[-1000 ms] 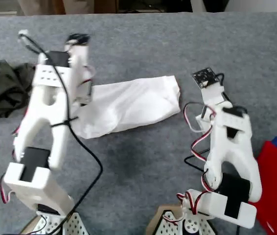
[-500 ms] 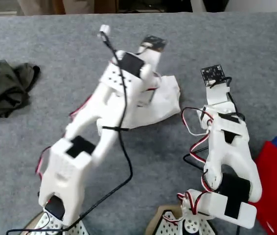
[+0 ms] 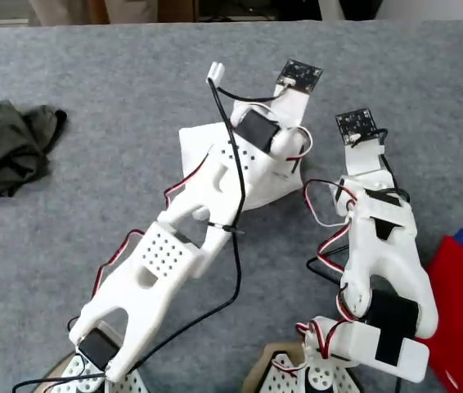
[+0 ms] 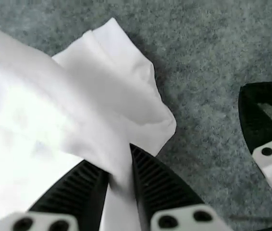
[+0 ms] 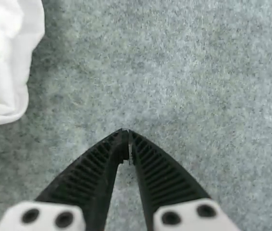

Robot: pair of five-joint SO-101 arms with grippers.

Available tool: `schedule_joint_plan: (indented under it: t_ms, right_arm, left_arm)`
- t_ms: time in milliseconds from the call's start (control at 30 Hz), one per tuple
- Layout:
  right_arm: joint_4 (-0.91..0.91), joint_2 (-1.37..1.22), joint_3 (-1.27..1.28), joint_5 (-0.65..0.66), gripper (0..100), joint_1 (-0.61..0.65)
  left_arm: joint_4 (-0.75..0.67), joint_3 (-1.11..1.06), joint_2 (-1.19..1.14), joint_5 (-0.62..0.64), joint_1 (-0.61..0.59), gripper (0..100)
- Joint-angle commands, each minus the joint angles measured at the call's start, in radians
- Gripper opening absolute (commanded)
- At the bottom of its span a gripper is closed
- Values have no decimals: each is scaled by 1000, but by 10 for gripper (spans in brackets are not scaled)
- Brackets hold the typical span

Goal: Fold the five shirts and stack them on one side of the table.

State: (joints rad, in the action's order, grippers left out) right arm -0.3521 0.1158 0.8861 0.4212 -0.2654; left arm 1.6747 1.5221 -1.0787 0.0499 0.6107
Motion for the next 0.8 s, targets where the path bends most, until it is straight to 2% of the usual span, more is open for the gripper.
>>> schedule_joint_plan:
  t_ms: [0, 133, 267, 333, 500, 567, 667, 767]
  right_arm:
    - [23, 44, -1, -8, 5, -18]
    - [23, 44, -1, -8, 5, -18]
    - [23, 44, -1, -8, 5, -18]
    - [17, 45, -1, -8, 5, -18]
    - [-9, 58, -19, -9, 5, -18]
    - [-127, 85, -77, -9, 5, -12]
    - [-341, 140, -206, -9, 5, 31]
    - [-559, 182, -358, 17, 5, 125]
  left_arm:
    - [-3, 129, -15, 8, 2, 18]
    - [0, 147, -25, 3, 0, 45]
    - [14, 150, -24, 55, -31, 251]
    - [32, 152, -5, 106, -55, 278]
    - [68, 149, 102, 86, -160, 238]
    - [68, 147, 137, 86, -222, 172]
    - [69, 143, 147, 86, -315, 20]
    - [69, 91, 102, 86, -374, 36]
